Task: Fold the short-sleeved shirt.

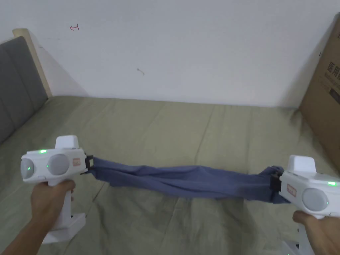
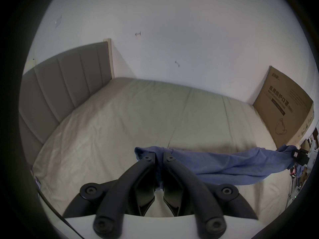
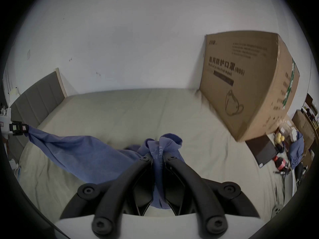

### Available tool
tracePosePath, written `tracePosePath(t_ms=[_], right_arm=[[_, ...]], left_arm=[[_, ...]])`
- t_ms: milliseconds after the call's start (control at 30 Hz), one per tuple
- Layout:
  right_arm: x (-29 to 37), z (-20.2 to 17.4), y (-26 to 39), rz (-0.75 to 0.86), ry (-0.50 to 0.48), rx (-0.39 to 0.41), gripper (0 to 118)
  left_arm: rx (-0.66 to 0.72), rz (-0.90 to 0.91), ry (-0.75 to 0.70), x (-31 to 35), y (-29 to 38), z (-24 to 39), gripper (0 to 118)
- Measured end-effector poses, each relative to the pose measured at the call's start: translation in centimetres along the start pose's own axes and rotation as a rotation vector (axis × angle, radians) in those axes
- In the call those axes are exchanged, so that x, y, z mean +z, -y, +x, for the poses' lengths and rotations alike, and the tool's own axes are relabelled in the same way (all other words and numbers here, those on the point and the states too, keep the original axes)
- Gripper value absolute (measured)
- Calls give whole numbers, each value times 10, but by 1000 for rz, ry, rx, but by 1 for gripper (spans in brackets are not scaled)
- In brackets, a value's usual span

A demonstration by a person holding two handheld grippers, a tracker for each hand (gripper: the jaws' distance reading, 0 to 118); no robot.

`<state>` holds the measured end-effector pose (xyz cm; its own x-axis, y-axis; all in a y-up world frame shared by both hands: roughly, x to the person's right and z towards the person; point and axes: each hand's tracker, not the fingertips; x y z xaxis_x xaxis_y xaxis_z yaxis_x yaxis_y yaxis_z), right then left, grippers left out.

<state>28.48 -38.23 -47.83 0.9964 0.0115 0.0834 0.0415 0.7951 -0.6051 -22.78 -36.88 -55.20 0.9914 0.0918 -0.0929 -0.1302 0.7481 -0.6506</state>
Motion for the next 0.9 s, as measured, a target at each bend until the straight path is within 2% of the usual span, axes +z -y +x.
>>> tracePosePath(t_ms=[167, 467, 533, 767, 900], right_arm=[[31, 3, 61, -56, -2, 6, 6], [81, 21, 163, -163, -14, -53, 6], [110, 10, 177, -182, -15, -70, 6], [161, 20, 222, -224, -16, -111, 6], [182, 23, 244, -255, -18, -108, 6]], left_arm=[[8, -72, 0, 29, 66, -20, 4], [17, -197, -33, 77, 181, -56, 4], [25, -216, -40, 89, 198, -62, 4], [54, -244, -55, 140, 252, -78, 4], [77, -260, -57, 162, 277, -86, 4]])
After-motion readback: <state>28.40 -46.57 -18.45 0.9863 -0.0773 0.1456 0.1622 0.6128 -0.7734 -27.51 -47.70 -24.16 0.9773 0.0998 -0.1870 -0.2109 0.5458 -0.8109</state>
